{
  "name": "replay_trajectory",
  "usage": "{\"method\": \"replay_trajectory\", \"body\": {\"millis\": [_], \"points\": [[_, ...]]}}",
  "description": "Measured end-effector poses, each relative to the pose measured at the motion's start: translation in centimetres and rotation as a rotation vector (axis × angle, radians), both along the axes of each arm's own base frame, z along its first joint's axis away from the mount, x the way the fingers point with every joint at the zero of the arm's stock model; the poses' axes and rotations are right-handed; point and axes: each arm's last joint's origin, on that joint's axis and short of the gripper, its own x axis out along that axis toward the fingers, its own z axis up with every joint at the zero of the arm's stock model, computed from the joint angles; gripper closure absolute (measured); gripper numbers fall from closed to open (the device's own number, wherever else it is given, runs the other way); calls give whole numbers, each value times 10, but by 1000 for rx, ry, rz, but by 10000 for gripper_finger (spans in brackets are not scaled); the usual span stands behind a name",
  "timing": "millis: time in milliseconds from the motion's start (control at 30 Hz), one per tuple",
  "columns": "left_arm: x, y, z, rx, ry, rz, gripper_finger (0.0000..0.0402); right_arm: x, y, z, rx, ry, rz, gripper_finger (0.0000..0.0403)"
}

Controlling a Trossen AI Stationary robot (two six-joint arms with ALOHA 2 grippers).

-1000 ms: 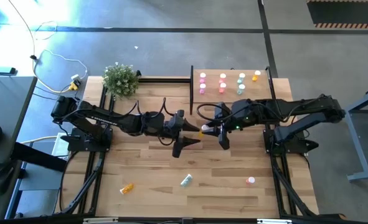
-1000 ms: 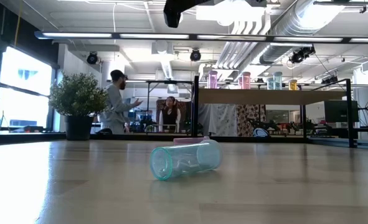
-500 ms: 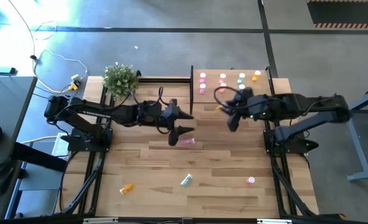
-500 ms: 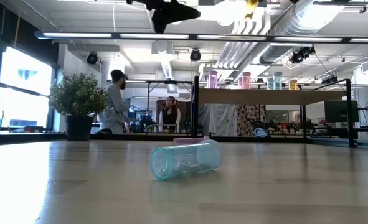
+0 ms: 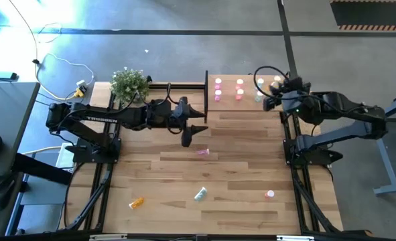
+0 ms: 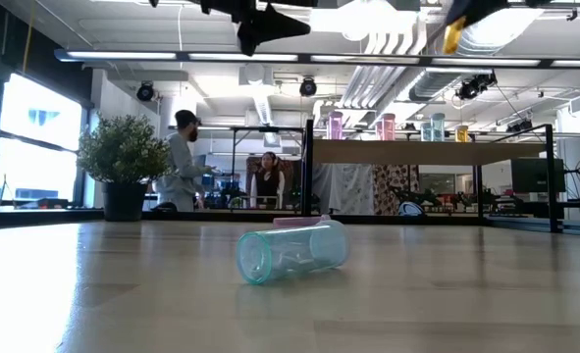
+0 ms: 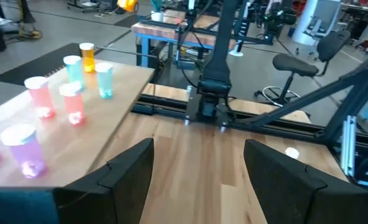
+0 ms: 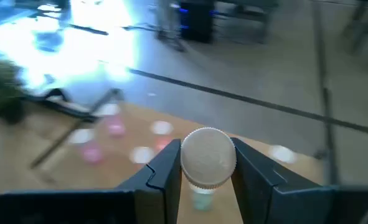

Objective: Pick and place medicine bottles onto shelf by color
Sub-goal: Put the top orange pill bottle on the shelf aligned with the other orange pill bottle

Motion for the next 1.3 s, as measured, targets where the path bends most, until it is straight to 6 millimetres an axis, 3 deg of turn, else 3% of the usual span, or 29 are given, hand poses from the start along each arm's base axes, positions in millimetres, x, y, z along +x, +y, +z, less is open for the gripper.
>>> {"method": "replay_trajectory", "body": {"millis": [267,500,1033,1300], "points": [[-3,15,0,23,6,41,161,-19,-19,-19,146,54,-243,299],[-6,27,0,23,6,82,161,-21,-32,-47,286,119,-321,299],[-10,39,0,22,7,121,161,-14,-69,-97,349,88,-395,299],[-10,39,-1,22,8,121,161,-12,-75,-106,327,84,-395,299]]}}
